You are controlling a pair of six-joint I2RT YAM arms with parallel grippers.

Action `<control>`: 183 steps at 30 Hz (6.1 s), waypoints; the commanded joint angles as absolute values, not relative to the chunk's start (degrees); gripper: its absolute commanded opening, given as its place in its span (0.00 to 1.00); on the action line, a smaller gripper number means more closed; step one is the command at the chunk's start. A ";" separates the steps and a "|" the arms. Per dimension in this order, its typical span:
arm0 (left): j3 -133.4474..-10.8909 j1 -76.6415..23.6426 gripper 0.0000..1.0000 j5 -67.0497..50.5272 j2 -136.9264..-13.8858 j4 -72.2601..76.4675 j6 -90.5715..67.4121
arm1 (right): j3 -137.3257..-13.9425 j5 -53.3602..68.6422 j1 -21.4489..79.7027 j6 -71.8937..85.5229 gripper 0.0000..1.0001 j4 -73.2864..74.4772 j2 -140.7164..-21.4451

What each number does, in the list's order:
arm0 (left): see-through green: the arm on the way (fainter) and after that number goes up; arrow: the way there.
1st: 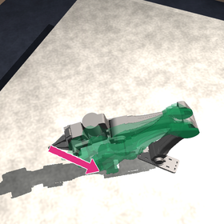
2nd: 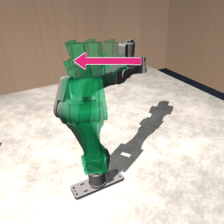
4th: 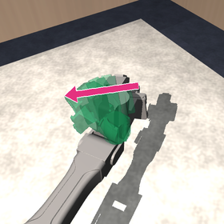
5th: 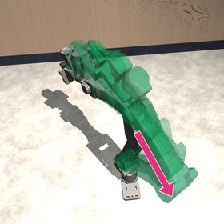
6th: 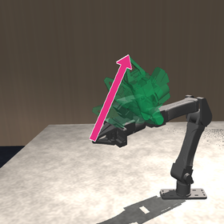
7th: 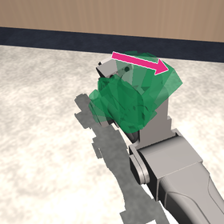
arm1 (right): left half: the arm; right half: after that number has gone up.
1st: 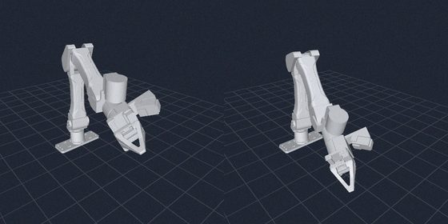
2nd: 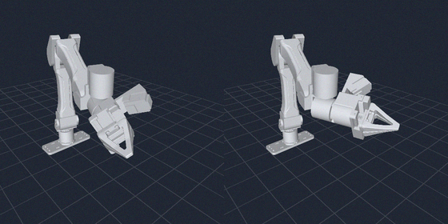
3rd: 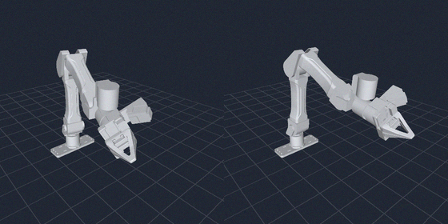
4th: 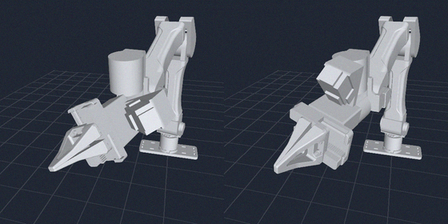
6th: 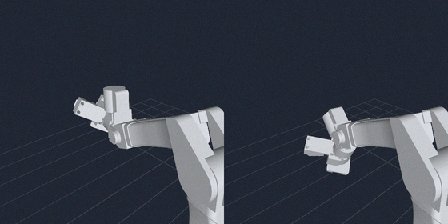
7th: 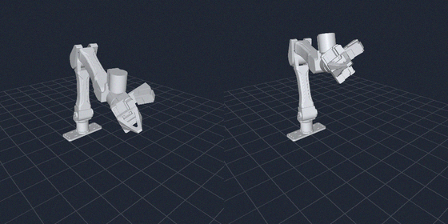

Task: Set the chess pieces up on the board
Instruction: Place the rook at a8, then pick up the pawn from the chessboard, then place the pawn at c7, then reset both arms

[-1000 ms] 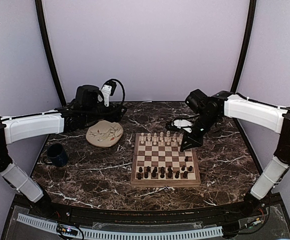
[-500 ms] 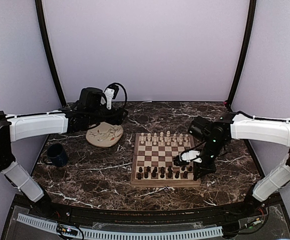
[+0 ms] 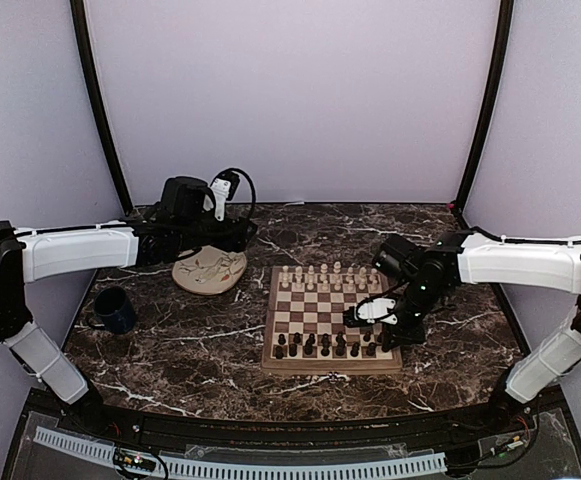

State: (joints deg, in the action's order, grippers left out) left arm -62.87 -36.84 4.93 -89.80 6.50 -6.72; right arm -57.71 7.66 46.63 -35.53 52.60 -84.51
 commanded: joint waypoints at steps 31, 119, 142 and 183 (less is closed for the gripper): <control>-65.30 -36.83 0.75 4.05 -88.96 5.78 -6.94 | -62.71 8.75 45.73 -35.37 0.31 54.77 -84.93; -66.18 -37.92 0.75 3.52 -89.91 4.49 -6.59 | -71.11 17.67 44.55 -31.59 0.18 50.84 -103.56; -67.01 -38.11 0.78 11.44 -86.23 3.67 1.72 | -71.62 20.93 25.59 -28.81 0.29 44.14 -86.81; -68.97 -35.60 0.99 32.72 -74.18 -5.13 6.79 | -61.50 0.51 2.31 -0.19 1.00 10.80 -59.13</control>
State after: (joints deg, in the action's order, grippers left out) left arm -69.93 -35.75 30.50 -77.56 -8.54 5.06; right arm -62.15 1.21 2.92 -0.95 14.02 -60.05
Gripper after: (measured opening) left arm 0.990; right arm 0.997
